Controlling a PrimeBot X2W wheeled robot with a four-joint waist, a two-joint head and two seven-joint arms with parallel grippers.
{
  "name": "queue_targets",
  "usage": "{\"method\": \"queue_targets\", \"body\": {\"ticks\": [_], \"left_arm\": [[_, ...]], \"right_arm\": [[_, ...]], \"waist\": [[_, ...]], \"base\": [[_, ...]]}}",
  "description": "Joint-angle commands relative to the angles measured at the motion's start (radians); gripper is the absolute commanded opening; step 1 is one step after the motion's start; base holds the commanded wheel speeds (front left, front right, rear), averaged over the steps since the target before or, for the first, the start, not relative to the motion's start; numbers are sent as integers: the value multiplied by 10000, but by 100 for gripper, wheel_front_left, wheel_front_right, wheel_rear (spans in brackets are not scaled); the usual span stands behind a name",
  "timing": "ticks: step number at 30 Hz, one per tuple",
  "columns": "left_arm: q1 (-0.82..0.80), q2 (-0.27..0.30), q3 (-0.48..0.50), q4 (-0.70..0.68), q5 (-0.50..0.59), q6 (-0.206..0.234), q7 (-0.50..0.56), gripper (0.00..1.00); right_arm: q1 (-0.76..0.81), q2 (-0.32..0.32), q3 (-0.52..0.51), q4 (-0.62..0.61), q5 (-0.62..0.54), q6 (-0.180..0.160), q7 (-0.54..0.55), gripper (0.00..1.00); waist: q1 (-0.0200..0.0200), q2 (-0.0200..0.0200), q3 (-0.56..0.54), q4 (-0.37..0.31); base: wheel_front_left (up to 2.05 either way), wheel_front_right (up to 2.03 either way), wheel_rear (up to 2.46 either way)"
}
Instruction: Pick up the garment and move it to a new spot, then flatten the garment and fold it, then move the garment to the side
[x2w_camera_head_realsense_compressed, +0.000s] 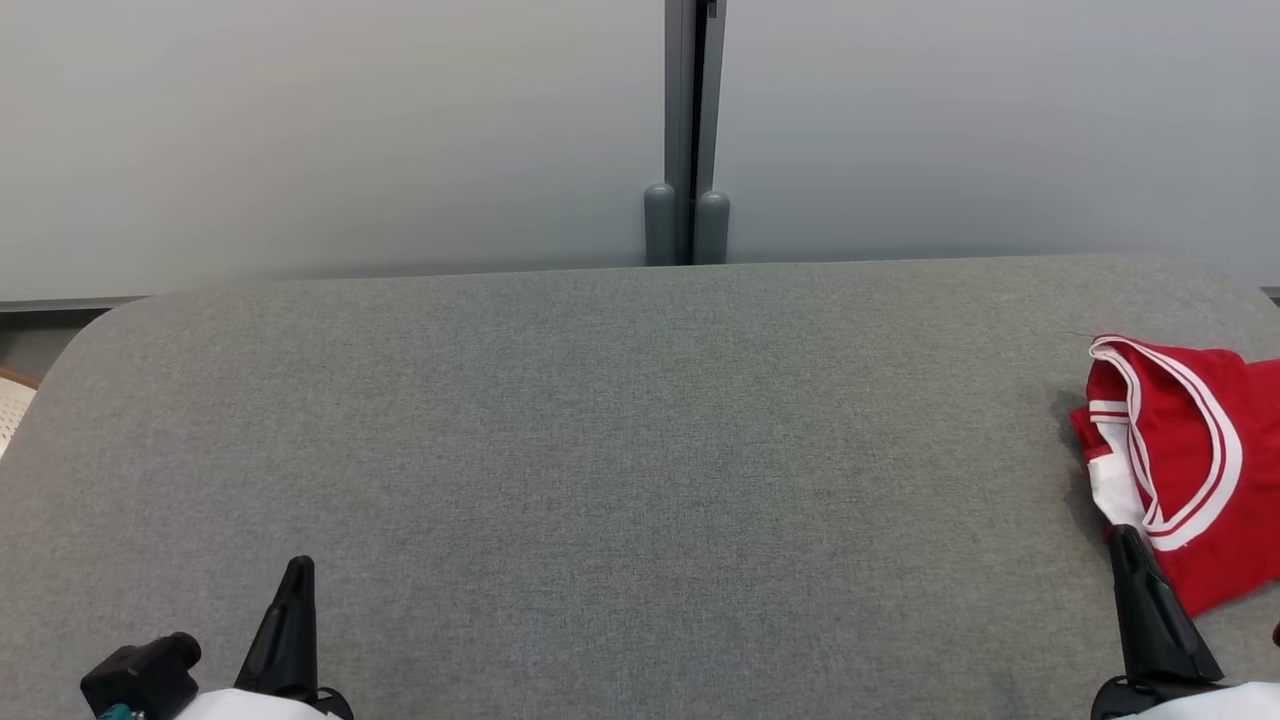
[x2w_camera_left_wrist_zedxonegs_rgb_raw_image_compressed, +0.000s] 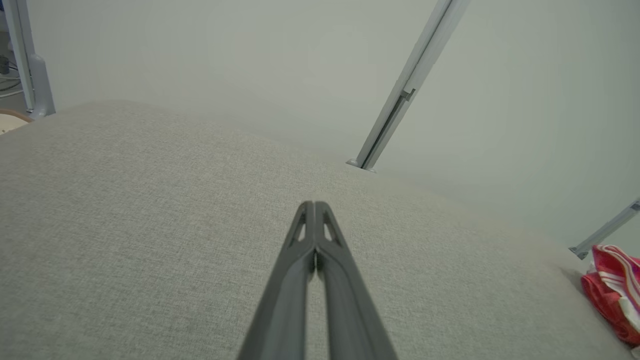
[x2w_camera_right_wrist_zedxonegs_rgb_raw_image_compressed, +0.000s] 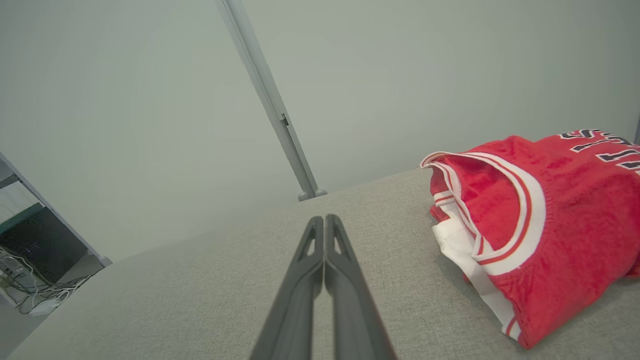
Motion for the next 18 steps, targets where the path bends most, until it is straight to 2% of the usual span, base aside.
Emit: {"method": "queue_targets", "body": {"ticks": [1,18], "left_arm": [[-355,31,155,-106,-320,-78,51,0],[-783,-302,671,146,-2541,-389,667,0]], "right_arm": [[-298,-75,-41,-28,413,0,22,0],[-943,-46,-70,775,3106,0,133,0]], "waist": [[0,-1,2,-5],[0,-1,39,-65]], "base": [[0,0,0],[0,0,0]]}}
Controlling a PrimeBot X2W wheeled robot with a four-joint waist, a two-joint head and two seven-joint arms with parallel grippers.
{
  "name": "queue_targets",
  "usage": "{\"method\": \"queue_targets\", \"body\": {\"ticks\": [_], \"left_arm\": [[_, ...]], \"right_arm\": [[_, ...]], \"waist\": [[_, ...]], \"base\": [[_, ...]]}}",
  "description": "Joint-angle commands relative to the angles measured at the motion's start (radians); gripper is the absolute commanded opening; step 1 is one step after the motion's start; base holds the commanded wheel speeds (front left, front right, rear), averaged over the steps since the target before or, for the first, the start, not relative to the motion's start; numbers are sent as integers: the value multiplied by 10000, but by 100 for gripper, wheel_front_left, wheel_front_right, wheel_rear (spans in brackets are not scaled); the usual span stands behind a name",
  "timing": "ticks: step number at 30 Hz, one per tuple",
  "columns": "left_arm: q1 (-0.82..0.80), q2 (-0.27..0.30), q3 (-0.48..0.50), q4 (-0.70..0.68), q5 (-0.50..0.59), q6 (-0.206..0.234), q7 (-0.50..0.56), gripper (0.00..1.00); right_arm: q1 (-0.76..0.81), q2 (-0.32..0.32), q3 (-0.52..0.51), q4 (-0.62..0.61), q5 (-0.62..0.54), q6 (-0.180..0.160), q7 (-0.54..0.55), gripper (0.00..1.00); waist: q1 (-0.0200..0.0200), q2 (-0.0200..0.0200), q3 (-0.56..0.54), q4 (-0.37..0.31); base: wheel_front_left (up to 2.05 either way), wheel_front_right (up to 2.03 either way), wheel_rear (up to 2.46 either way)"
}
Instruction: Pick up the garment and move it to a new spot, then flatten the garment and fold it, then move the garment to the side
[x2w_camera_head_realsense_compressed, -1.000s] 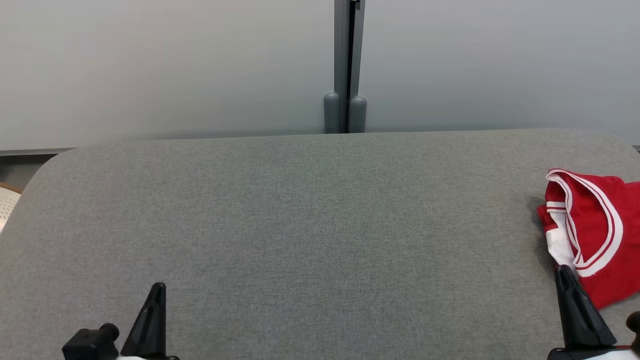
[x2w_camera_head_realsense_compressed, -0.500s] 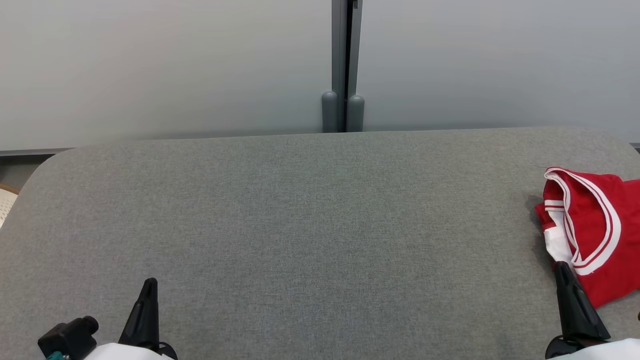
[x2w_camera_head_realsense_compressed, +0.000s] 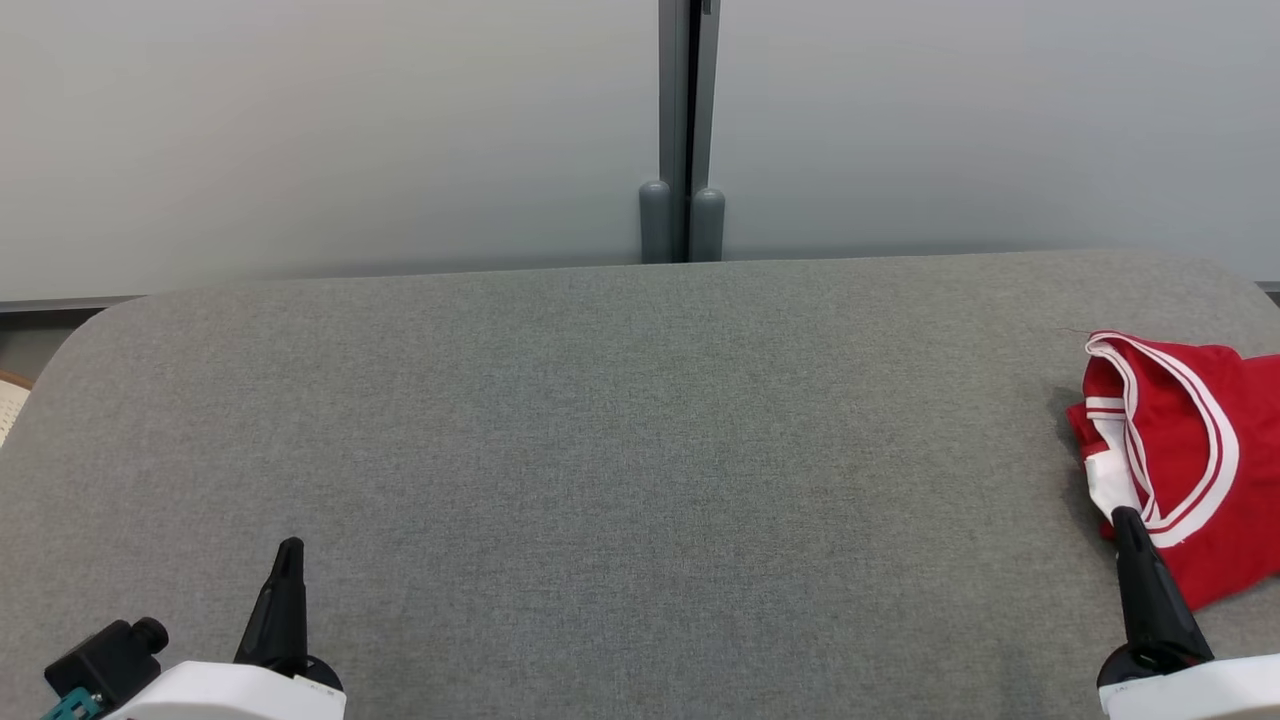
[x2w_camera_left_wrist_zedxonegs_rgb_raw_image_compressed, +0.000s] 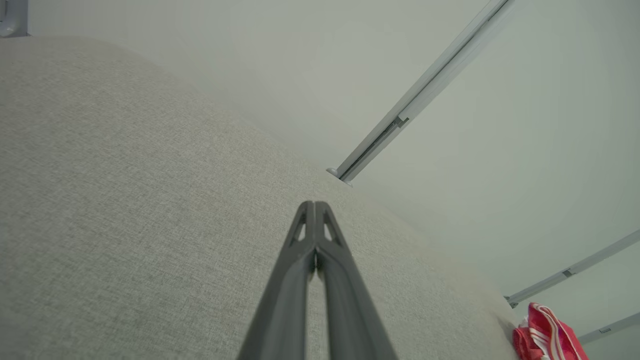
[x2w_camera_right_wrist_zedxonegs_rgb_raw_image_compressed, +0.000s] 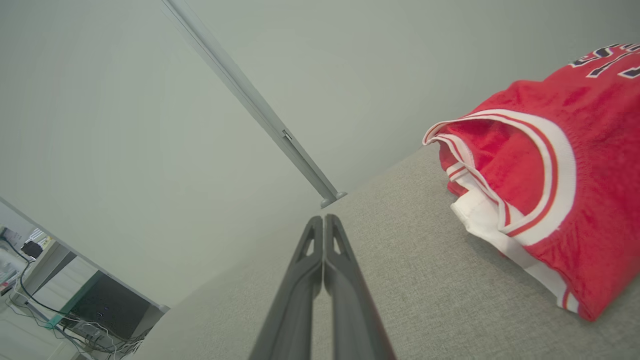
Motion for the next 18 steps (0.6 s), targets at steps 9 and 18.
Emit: {"method": "queue_targets", "body": {"ticks": [9,18], "left_arm": [[-497,-107,349,26,-1197,-214,302,0],[-669,-254,563,135,-2120,-339,561,0]], "right_arm": [[-524,-19,-71,288,1446,1,104,0],[-791,11,-109,628,2549,1,174,0]], "waist": [[0,0,20,-33],[0,0,40,-65]], "base": [[0,0,0],[0,0,0]]}}
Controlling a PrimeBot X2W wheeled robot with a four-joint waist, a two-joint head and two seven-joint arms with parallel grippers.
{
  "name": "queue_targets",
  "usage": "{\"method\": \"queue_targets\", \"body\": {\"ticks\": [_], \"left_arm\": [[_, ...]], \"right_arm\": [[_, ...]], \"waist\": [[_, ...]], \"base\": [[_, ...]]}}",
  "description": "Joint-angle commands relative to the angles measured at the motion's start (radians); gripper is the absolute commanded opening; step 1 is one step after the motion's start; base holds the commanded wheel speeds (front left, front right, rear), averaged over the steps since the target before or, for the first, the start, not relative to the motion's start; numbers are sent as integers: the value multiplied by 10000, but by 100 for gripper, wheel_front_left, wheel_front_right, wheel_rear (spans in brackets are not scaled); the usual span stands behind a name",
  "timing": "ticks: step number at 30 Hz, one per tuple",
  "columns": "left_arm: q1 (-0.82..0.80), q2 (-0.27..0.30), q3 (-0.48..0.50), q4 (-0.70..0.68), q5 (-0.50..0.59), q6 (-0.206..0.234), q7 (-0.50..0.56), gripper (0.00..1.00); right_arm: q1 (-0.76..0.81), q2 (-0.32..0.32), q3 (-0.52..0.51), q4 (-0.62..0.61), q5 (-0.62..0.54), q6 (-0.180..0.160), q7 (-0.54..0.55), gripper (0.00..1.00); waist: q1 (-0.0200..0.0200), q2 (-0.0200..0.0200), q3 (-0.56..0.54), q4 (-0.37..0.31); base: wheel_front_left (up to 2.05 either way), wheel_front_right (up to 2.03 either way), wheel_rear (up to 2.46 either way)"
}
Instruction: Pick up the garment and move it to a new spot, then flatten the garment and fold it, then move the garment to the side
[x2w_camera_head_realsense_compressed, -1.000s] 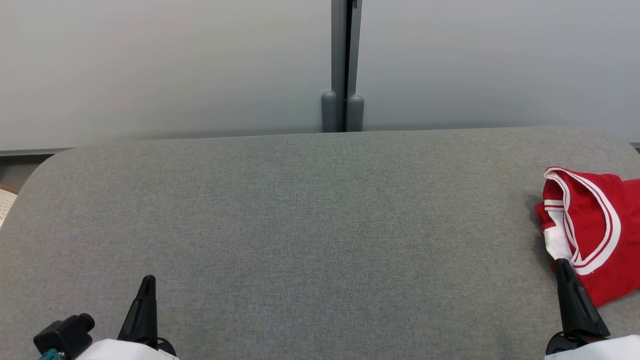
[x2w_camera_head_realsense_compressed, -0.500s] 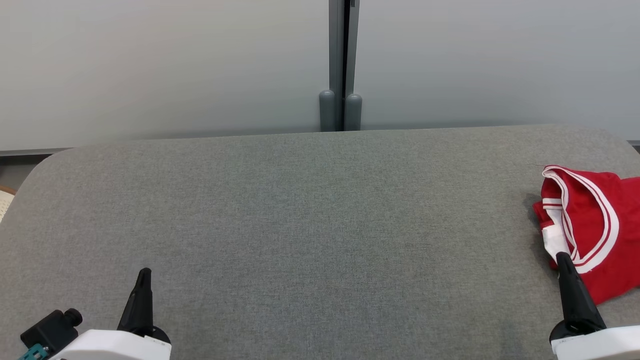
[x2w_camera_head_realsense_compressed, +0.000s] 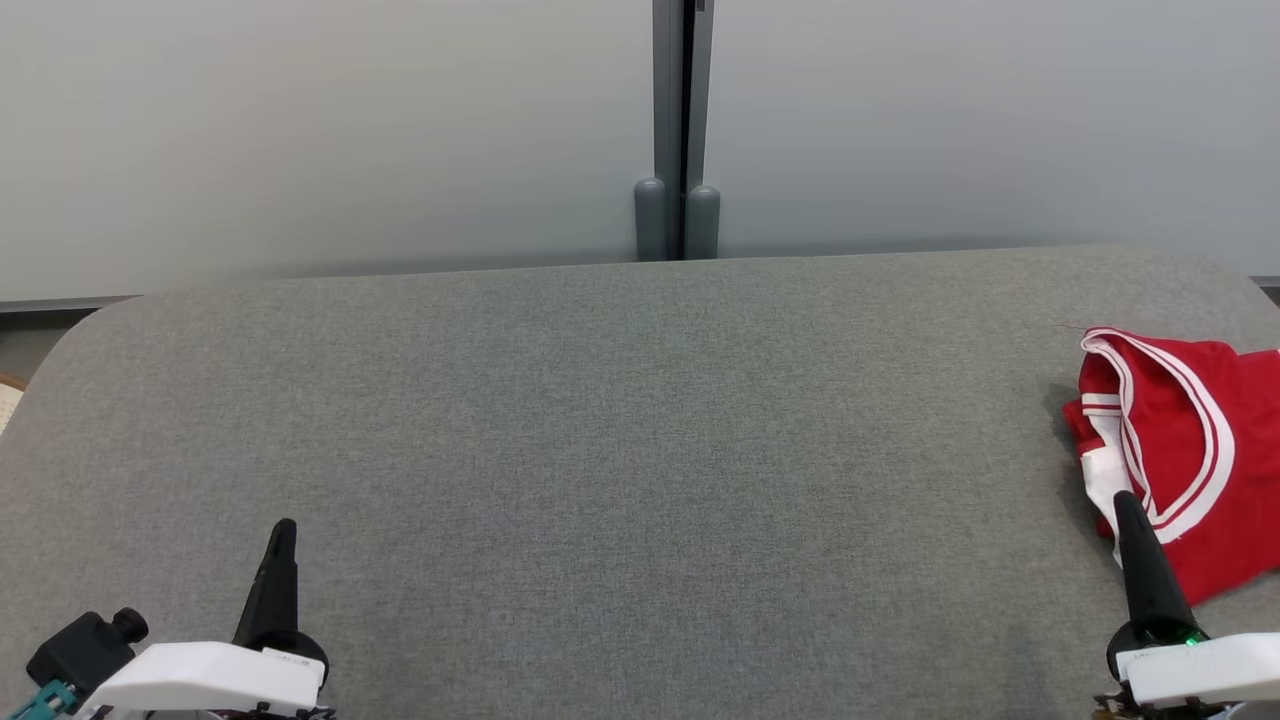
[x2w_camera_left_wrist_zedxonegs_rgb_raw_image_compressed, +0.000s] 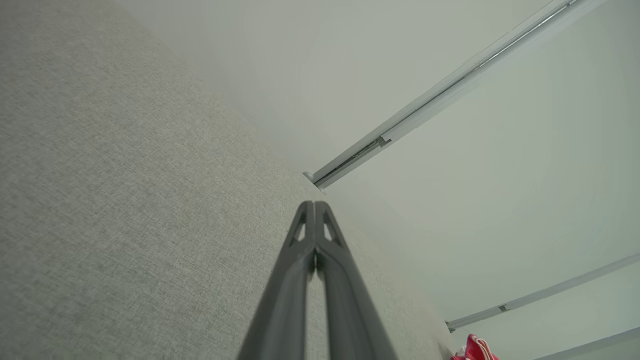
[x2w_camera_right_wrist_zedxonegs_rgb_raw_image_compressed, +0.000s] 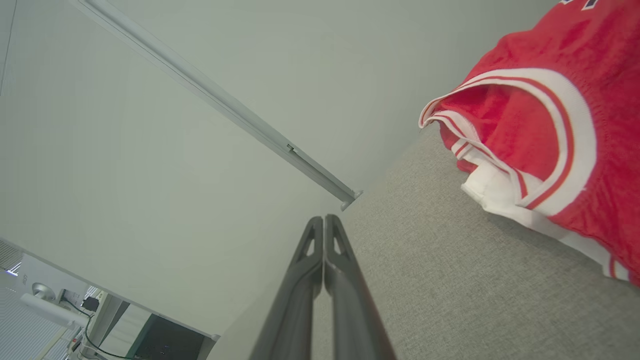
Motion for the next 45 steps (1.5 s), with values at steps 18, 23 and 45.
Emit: {"method": "queue_targets", "body": {"ticks": [18,23,45], "left_arm": [[-589,-225,482,124,-1800,-307,487,0],[-669,-289,574,178,-2210,-355,602,0],[-946,-538,946,370,-3799,-573,1057,0]], "right_arm": [[-704,27,-117,538,2128,1,169,0],[-811,50,-147,699,2609,1,213,0],[-1289,159,-273,1290,4451,1,371,0]], "waist": [[0,0,40,-66],[0,0,51,-83],[0,0,98,-161]], "base": [[0,0,0],[0,0,0],[0,0,0]]}}
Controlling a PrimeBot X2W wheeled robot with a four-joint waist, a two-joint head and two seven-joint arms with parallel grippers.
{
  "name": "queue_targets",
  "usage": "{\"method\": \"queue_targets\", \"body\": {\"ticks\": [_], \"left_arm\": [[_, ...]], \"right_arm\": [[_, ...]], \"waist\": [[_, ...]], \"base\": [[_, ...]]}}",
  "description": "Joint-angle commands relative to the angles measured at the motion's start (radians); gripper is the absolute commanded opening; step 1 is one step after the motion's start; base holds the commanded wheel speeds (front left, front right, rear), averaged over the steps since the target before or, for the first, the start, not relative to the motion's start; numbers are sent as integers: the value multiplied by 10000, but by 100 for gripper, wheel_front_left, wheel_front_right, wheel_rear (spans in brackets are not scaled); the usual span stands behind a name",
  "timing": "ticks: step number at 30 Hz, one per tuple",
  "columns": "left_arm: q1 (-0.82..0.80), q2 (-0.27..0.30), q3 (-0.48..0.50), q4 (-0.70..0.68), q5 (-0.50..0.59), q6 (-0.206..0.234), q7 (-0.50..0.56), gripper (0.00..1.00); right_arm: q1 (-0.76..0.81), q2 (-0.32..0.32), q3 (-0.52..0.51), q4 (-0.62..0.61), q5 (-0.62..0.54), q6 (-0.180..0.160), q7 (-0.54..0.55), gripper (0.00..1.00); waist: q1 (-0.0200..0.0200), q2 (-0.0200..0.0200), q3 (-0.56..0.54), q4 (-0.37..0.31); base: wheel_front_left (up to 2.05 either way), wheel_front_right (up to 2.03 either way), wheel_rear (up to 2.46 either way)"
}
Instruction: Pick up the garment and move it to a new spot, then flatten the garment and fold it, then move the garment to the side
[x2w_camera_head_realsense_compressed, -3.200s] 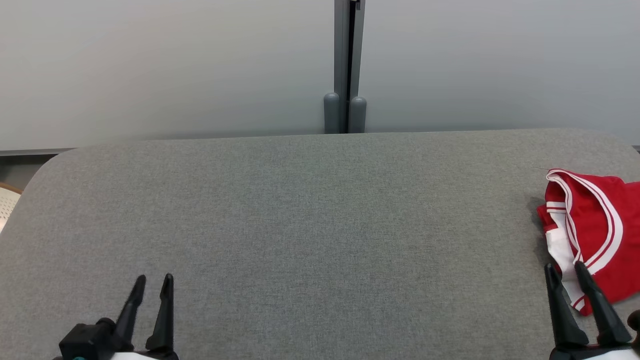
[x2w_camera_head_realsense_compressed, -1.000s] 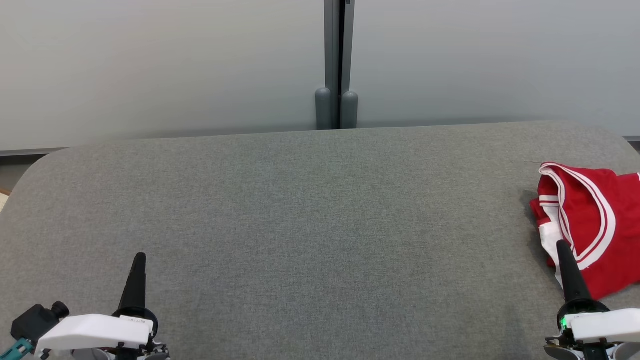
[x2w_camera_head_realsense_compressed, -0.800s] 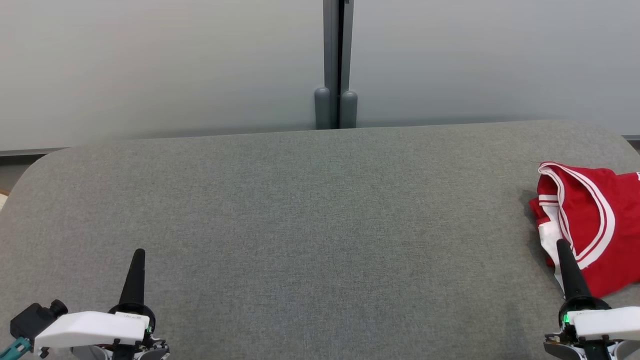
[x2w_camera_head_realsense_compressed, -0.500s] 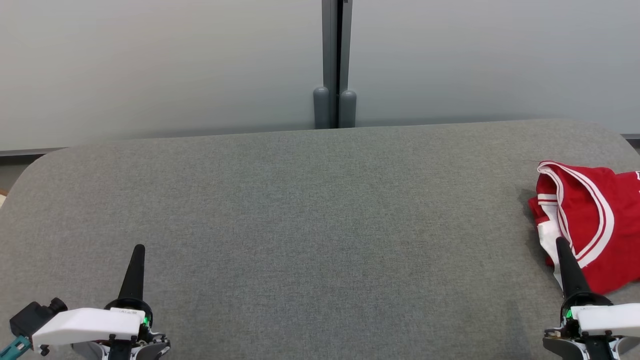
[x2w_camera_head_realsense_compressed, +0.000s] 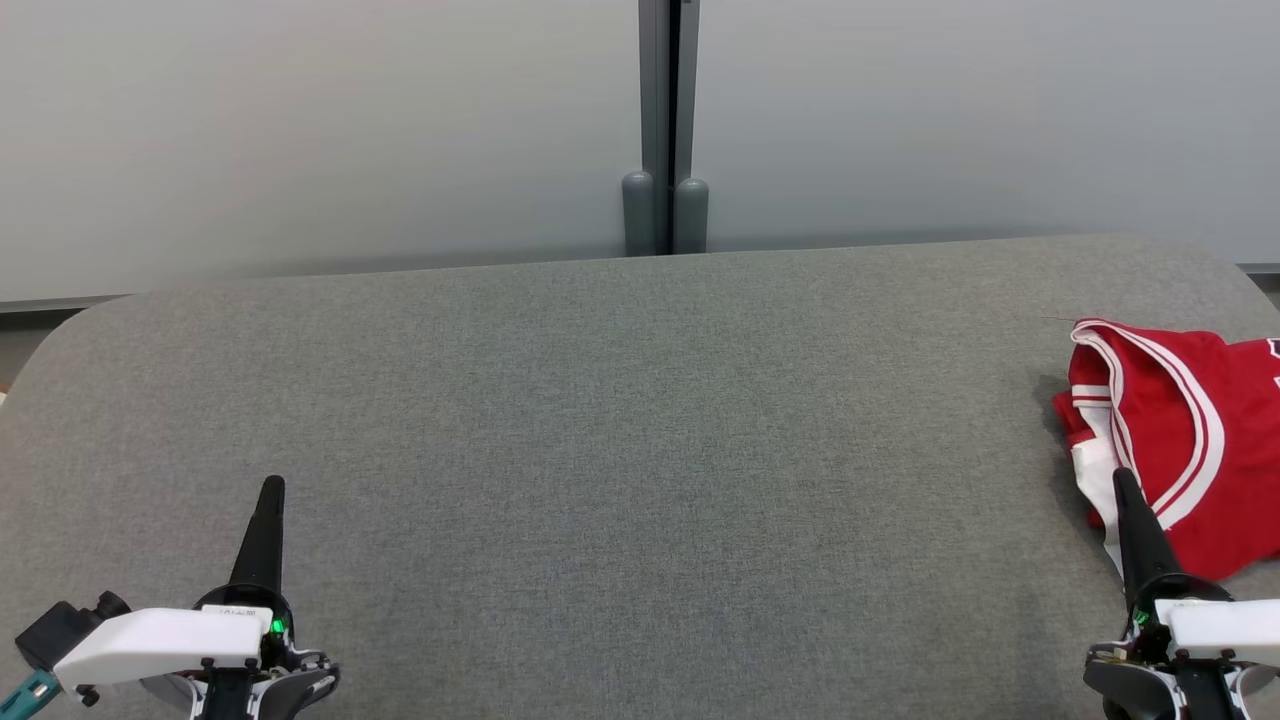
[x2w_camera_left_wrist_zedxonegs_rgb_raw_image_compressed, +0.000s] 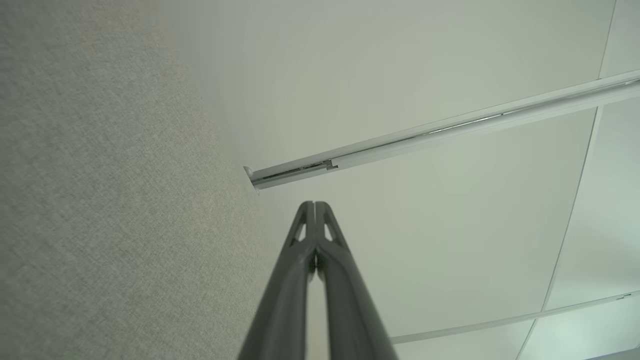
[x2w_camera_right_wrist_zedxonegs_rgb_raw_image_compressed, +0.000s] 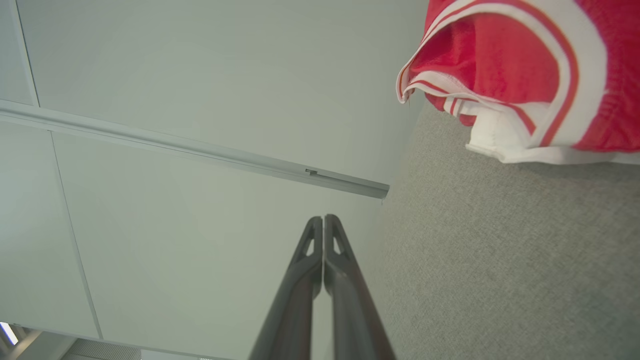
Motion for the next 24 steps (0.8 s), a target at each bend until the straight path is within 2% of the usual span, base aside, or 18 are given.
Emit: {"method": "queue_targets", "body": {"ticks": [1,24], "left_arm": [[-213,-5,105,-16,-211,-62,70,0],[-473,-205,412,155,-1542,-255,432,0]], "right_arm": [[-226,-6,-41,36,278,1,39,0],[-598,93,-161,546,1789,0,212,0]], "waist": [[0,0,4,-7],[0,0,52,-85]], "base": [[0,0,0],[0,0,0]]}}
